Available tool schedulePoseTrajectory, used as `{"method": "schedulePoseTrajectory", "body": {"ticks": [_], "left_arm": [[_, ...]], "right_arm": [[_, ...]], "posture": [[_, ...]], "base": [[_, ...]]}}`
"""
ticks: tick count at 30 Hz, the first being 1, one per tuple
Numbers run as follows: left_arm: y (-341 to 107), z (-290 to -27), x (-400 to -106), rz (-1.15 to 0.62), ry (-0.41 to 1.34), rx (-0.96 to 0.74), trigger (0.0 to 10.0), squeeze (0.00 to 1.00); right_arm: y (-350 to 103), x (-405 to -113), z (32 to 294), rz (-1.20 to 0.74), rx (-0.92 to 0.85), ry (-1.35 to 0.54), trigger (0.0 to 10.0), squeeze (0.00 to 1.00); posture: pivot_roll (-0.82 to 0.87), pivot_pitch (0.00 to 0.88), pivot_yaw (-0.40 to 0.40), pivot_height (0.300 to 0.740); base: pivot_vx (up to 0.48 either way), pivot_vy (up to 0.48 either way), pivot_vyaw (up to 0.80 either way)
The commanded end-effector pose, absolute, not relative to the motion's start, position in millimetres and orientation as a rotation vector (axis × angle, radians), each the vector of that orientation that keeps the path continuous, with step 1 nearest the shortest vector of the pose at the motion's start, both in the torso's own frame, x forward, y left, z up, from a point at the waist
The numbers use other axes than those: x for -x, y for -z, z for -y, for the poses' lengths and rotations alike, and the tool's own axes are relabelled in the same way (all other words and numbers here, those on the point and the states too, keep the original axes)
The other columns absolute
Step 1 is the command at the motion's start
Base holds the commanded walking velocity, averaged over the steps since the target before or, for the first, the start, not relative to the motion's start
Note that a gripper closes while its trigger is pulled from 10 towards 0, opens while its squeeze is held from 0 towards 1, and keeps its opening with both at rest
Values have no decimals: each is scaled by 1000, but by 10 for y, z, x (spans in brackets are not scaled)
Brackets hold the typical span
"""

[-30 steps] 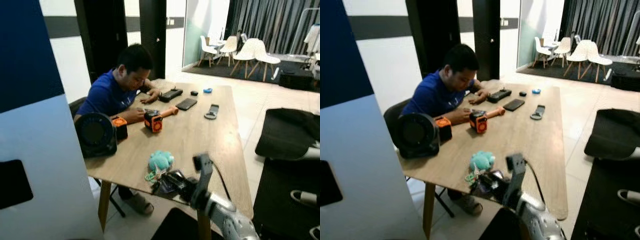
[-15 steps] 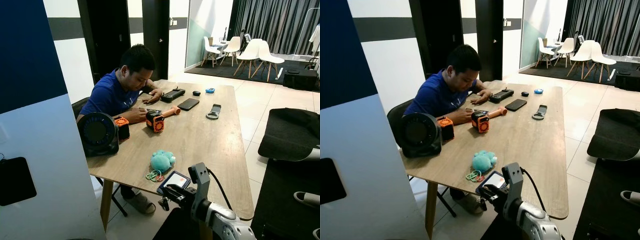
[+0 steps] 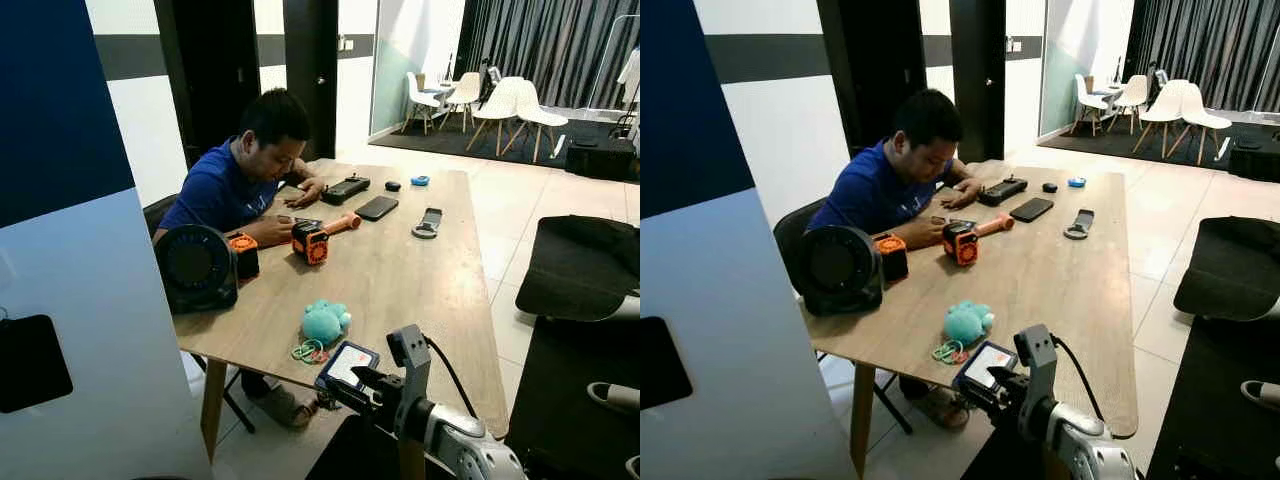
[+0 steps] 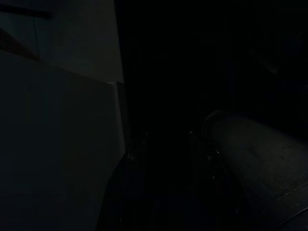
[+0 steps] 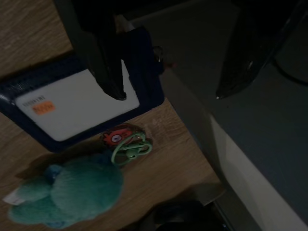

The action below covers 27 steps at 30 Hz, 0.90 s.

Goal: Hang keys on a hook

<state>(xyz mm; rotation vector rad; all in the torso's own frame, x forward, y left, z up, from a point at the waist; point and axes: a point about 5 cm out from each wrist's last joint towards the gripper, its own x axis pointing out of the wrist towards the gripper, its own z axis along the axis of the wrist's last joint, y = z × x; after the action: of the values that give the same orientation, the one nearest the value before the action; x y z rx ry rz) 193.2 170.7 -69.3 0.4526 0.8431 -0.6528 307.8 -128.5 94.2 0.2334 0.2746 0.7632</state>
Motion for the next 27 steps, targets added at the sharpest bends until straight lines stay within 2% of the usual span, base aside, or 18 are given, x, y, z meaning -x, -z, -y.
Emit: {"method": "schedulePoseTrajectory", "body": {"ticks": [1,6,11,14,27], "left_arm": [[689,-1766,-1926,-855,659,-482,10000,0],[692,-1764,-1920,-855,656,-480,10000,0],[698,-1770,-1906,-858,658,-483,10000,0],[698,-1769,-1905,-858,660,-484,10000,0],[679,-1782,-1931,-846,663,-496,10000,0]], "right_arm": [[-935,-3052,1280,-289,-211,-778,10000,0],[-949,-3075,1325,-285,-201,-759,10000,0],[-876,-3167,1487,-330,-172,-608,10000,0],[-880,-3233,1604,-330,-237,-510,10000,0],[-1033,-3448,1685,-259,-235,-400,10000,0]], "posture": [[64,27,31,740],[65,28,27,740],[64,27,27,740],[64,25,27,740],[64,28,32,740]], "base": [[0,0,0],[0,0,0],[0,0,0],[0,0,0],[0,0,0]]}}
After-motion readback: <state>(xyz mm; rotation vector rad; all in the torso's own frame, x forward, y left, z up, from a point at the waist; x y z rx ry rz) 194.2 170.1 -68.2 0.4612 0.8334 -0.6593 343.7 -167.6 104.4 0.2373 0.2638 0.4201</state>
